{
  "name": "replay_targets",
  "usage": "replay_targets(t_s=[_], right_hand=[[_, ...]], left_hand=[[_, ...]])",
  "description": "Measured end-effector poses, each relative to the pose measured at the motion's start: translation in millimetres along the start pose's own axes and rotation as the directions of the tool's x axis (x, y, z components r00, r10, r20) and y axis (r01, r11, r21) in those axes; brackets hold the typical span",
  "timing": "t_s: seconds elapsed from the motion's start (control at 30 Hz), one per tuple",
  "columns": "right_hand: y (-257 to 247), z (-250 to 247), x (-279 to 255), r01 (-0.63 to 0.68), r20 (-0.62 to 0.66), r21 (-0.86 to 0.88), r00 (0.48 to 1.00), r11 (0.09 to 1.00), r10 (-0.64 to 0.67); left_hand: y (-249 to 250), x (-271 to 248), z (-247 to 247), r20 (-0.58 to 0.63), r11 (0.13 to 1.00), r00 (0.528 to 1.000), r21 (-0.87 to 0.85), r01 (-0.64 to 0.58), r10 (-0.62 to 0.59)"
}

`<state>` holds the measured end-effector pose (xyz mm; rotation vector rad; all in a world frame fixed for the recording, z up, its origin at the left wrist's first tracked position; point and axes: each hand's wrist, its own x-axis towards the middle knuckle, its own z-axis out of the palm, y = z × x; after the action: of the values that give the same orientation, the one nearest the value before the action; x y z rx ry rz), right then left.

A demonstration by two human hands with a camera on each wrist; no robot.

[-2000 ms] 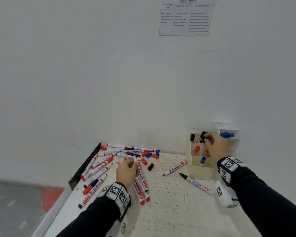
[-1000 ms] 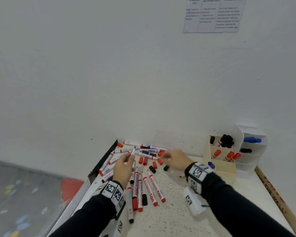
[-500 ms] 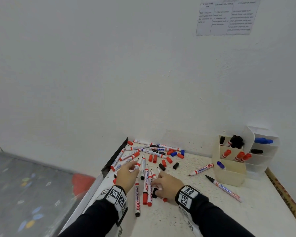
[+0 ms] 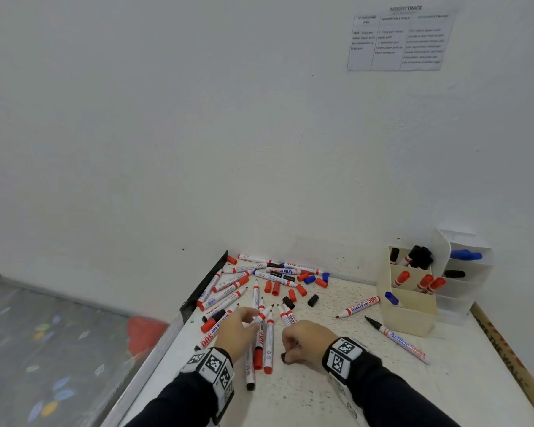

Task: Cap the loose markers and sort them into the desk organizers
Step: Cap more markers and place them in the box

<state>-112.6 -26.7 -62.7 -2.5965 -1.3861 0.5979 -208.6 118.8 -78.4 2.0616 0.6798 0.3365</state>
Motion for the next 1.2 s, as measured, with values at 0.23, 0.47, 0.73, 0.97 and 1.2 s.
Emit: replay_targets(t_s=[0.23,0.47,0.73,0.97,1.2], right_hand=[[10.6,-12.2,-9.2,0.006,-0.410,0.421,0.893,0.907,0.184],[16.8,-12.0,-13.8,0.051,-0.397,0.568,0.891,0.822,0.219],[16.6,-20.4,-27.4,-0.045,-0.329,0.567,0.903,0.823,0.276],[21.6,-26.2,-38.7,0.039,-0.352,0.629,0.904,0.776,0.241],[48.7,-64.0,-59.5,0.074,-0.407,0.506,0.899,0.860,0.163]], left_hand=[[5.9,-3.8,6.3,0.043,0.999,0.999,0.024,-0.022,0.021],[17.0,-9.3,16.6,0.133,0.992,0.984,0.038,-0.122,0.116],[43.0,-19.7,28.3,0.267,0.969,0.936,0.031,-0.246,0.229],[65.7,-23.8,35.1,0.583,0.931,0.812,-0.316,0.183,0.039],[79.9,-18.1,58.3,0.436,0.977,0.874,-0.101,-0.188,0.213]])
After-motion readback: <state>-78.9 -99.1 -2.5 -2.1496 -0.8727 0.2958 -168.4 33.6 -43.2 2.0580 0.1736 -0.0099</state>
